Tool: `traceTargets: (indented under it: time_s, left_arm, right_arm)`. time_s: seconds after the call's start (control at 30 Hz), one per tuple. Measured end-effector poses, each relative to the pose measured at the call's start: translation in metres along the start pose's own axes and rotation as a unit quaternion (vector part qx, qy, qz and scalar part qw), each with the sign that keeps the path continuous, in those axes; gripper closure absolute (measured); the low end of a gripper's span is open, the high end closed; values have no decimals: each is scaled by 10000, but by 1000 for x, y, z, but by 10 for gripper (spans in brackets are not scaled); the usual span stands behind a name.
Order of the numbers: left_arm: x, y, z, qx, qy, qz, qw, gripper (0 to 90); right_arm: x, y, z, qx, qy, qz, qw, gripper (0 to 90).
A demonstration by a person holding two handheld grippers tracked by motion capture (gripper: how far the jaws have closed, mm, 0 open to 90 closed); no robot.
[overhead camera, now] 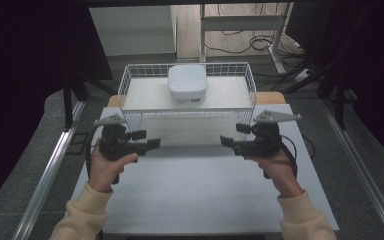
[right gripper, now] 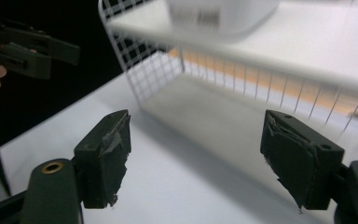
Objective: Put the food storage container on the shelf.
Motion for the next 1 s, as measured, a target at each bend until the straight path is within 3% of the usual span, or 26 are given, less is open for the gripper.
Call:
traceTargets:
  time_s: [0.03,0.13,0.17,0.27,0.3,0.33,0.43,0.47,0.53,0.67,1.0]
  left_arm:
    - [0,0,0,0,0,0,10000,274]
    - [0,4,-25,-46,74,100,9999,274]
    - [-2,8,-40,-54,151,132,9998,271]
    - [-4,17,-61,-49,250,333,9991,268]
    - [-4,17,-61,-49,250,333,9991,271]
    - [-2,22,-73,-6,406,415,9983,270]
    - [1,25,-78,8,468,468,9978,266]
    - [3,25,-79,34,489,481,9976,264]
    - [7,26,-82,138,568,544,9968,260]
    - [10,28,-86,101,616,550,9965,261]
    - [12,25,-87,150,670,589,9959,248]
  right_arm:
    - [0,0,0,0,0,0,10000,235]
    - [-5,3,-30,-53,145,-56,9999,235]
    - [-7,2,-48,-83,276,-105,9995,234]
    - [-9,-1,-74,-62,454,-180,9988,231]
    - [-9,-1,-74,-62,454,-180,9988,231]
    - [-10,-3,-89,-45,541,-202,9983,223]
    - [-10,-7,-99,-21,546,-254,9982,221]
    - [-9,-12,-109,84,656,-282,9974,205]
    - [-7,-18,-116,133,679,-402,9968,200]
    - [-5,-22,-125,208,771,-417,9959,194]
    - [-3,-24,-120,165,623,-615,9960,143]
Point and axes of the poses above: each handheld gripper's, and its own axes: x roughly forward along the jaws, z roughly out of its top, y roughly to its left, the point moved 10 cm from there along x, roughly forward along the jaws, and after that the axes turned 5 degrees about -y, right-handed, at the moved point
